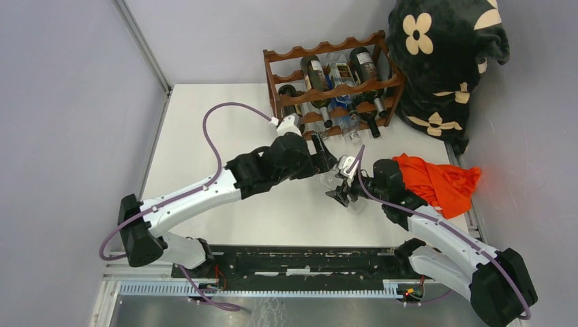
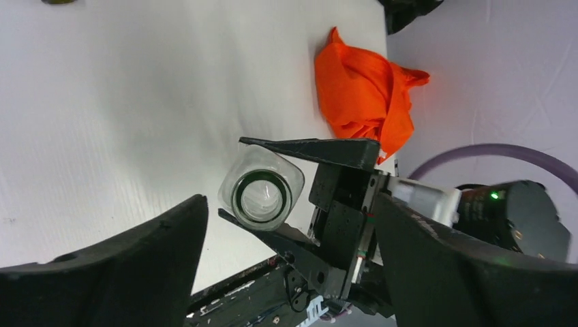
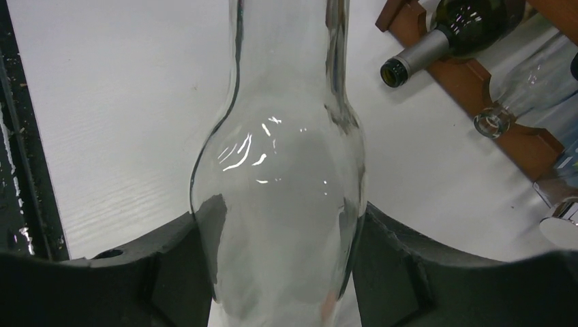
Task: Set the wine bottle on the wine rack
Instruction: Pick up the wine bottle from the center of the board.
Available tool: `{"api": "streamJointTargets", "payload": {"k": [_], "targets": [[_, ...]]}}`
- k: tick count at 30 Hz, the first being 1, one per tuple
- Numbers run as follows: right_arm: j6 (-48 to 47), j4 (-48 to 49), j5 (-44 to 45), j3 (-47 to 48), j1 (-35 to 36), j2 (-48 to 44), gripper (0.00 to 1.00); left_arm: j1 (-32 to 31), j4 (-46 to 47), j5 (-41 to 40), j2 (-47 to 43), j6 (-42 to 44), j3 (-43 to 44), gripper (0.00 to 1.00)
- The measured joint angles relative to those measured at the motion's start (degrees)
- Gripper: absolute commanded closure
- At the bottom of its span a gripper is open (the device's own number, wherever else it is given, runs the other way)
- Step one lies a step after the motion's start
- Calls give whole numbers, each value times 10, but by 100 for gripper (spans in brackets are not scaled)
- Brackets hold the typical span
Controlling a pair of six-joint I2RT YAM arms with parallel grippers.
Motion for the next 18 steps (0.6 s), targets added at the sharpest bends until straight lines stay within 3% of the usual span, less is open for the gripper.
{"api": "streamJointTargets", "payload": {"k": [5,9,18], "targets": [[10,-8,-38,0,-18,0,100,-1,19,-11,-51,2,-14,0],[33,-2,-116,-2,-57,-5,100,-1,41,-16,-92,52,-36,0],[199,130,-309,-31,-160,-7,100,-1,180,90,-225,246,-232,0]]}}
